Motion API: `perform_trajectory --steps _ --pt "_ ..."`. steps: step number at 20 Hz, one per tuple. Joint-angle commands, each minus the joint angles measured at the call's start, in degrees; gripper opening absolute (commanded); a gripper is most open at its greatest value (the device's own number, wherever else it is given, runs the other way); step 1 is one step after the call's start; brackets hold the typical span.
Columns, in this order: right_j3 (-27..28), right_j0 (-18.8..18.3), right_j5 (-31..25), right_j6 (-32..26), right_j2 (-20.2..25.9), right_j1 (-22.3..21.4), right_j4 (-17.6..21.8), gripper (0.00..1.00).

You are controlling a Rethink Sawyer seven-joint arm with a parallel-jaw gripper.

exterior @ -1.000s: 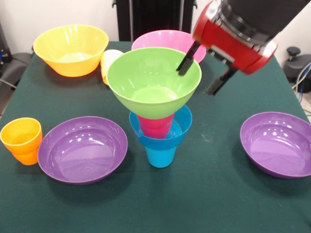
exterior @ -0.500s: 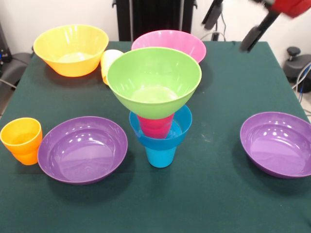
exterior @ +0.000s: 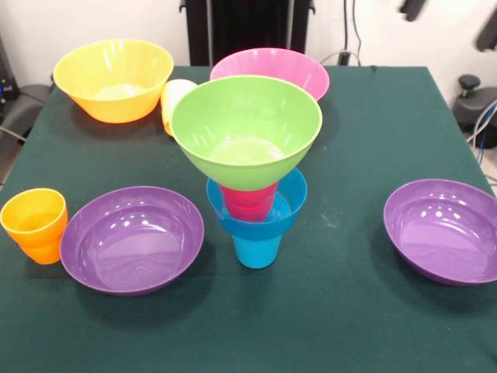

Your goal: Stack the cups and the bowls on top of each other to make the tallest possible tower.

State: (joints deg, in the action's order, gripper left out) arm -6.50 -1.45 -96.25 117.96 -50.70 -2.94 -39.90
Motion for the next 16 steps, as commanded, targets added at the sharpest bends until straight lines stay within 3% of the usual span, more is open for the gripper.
perform_trajectory --steps 1,5,10,16 --pt "-0.64 2.27 4.45 12.68 -2.24 6.39 -2.68 1.00" --pt "-7.26 5.44 10.36 13.20 1.64 4.80 0.58 1.00" --pt "-27.24 12.71 22.58 10.58 9.24 -2.59 7.03 1.00" --pt "-46.78 19.37 32.34 8.05 12.37 -10.51 8.03 1.00"
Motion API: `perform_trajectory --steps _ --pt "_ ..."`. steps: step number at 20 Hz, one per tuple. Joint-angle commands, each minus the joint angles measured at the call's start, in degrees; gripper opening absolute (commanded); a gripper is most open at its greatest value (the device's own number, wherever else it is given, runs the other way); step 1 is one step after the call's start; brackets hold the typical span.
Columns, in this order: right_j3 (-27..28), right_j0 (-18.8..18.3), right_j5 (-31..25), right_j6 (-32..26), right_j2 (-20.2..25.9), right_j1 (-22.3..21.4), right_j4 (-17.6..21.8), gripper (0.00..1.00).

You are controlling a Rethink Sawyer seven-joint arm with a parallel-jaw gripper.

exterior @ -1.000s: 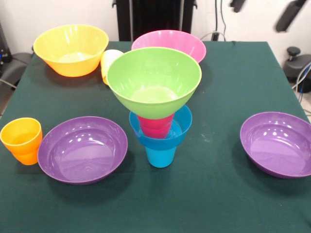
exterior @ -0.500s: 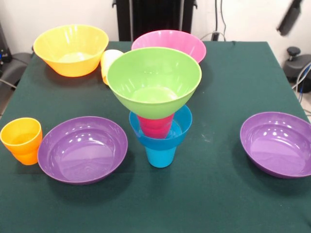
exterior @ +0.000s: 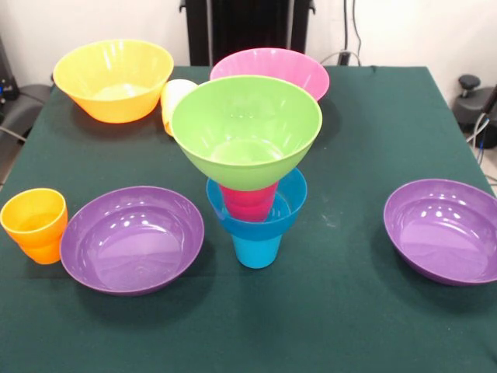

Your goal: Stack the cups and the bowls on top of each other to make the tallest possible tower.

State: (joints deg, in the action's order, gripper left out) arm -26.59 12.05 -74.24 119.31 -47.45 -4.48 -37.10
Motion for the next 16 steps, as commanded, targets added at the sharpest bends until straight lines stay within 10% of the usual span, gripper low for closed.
perform_trajectory --steps 1,16 --pt "-28.12 6.43 11.44 6.70 9.18 -9.38 5.15 1.00" --pt "-43.21 8.50 29.09 3.47 14.57 -11.10 4.11 1.00"
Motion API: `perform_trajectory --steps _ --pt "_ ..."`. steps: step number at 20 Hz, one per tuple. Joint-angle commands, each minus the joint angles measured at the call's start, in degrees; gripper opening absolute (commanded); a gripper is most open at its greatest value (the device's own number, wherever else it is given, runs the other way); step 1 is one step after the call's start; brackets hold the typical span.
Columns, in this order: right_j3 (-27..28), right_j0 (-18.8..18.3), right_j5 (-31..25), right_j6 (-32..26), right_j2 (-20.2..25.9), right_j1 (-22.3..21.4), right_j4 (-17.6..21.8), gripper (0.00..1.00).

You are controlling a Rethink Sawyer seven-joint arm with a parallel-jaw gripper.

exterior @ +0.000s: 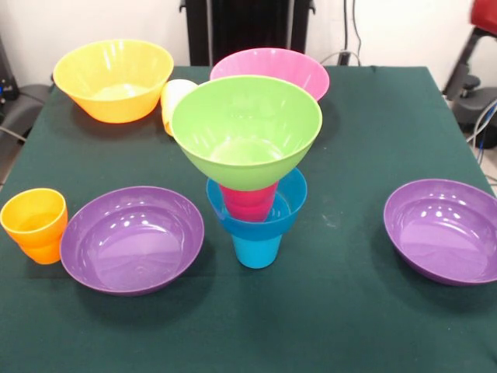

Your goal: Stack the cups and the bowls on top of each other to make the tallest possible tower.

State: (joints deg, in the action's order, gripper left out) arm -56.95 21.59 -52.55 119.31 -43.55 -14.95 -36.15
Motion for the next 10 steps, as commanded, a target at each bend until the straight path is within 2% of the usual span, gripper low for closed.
perform_trajectory --steps 1,10 --pt "-13.15 -1.07 8.35 3.54 11.00 -0.52 3.15 1.00" --pt "-14.41 -1.90 16.26 4.66 13.78 1.35 3.19 1.00"
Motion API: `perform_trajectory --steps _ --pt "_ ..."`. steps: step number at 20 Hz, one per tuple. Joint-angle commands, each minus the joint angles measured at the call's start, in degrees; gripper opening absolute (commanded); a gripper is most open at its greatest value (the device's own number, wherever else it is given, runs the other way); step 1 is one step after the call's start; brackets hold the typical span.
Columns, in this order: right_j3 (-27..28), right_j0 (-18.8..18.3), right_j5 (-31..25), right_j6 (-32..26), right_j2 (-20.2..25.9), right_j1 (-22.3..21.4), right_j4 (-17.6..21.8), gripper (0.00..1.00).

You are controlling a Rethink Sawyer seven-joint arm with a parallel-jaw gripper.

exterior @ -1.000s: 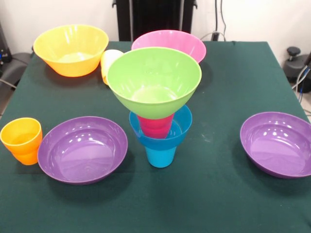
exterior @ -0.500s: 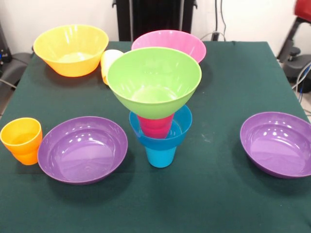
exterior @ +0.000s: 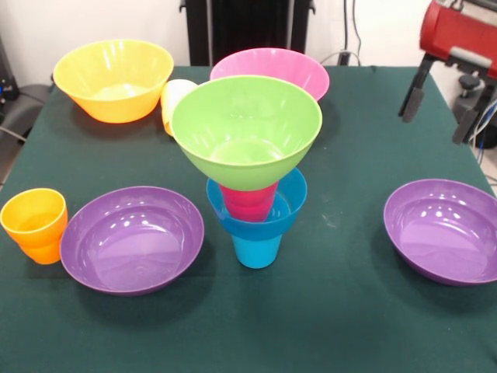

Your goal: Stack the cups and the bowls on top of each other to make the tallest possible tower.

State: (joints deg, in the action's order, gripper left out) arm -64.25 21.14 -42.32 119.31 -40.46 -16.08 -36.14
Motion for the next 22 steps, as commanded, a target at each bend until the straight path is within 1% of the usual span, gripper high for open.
perform_trajectory --steps 1,6,11,14,19,22 --pt "-7.16 -1.53 6.55 4.77 10.93 2.62 3.20 1.00" --pt "-6.25 -2.32 9.00 6.08 12.07 4.02 2.79 1.00" --pt "-4.58 -2.71 9.92 7.54 12.14 5.88 2.48 1.00" --pt "-5.47 -2.07 11.28 7.99 12.33 5.99 2.33 1.00" --pt "-5.81 -2.22 13.19 8.00 12.58 6.81 2.23 1.00" --pt "-7.26 -1.95 13.53 7.81 12.68 6.21 2.31 1.00"
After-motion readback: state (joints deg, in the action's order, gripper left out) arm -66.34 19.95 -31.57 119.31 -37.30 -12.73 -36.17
